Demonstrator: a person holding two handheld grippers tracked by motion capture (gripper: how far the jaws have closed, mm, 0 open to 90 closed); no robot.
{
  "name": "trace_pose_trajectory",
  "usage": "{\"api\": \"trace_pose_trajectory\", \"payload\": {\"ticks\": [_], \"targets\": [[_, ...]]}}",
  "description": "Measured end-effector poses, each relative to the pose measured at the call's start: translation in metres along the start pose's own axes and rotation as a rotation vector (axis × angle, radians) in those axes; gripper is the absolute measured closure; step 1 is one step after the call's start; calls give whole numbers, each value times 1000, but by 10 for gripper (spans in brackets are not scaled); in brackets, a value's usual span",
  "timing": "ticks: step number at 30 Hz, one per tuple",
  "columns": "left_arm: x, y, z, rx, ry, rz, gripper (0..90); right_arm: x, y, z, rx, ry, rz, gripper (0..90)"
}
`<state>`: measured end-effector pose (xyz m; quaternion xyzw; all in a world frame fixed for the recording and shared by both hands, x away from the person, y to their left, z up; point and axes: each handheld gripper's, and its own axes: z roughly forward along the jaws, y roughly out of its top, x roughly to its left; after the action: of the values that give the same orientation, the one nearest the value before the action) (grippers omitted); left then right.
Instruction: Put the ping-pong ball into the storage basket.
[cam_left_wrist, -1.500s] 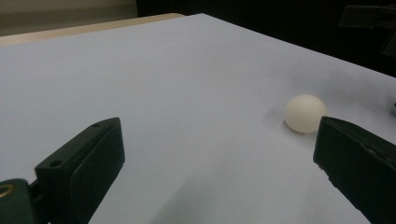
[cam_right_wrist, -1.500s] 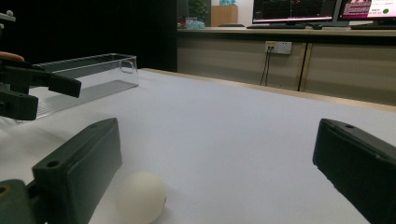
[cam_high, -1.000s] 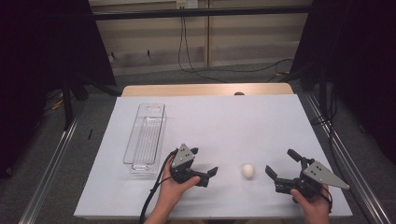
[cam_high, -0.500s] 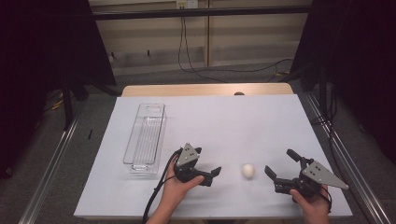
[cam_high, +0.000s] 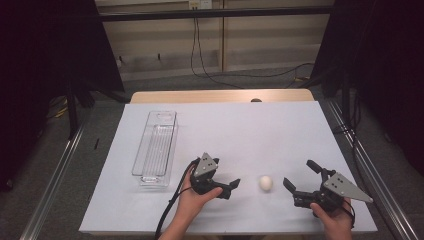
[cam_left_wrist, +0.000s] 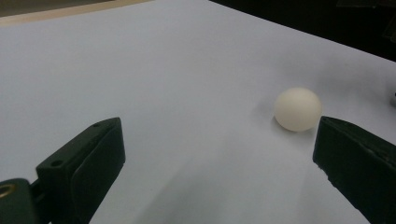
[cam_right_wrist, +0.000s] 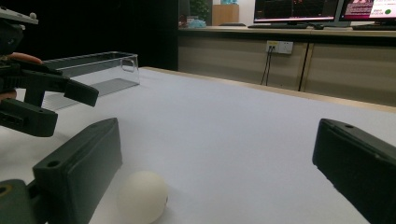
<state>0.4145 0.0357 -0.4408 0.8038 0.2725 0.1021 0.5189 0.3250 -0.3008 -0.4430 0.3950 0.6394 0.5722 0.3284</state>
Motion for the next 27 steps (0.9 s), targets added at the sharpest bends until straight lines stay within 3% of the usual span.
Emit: {"api": "trace_pose_trajectory", "payload": {"ticks": [27], "targets": [[-8,8,19,16,-36,-2,25,1,0,1,3,-5,1,8]]}}
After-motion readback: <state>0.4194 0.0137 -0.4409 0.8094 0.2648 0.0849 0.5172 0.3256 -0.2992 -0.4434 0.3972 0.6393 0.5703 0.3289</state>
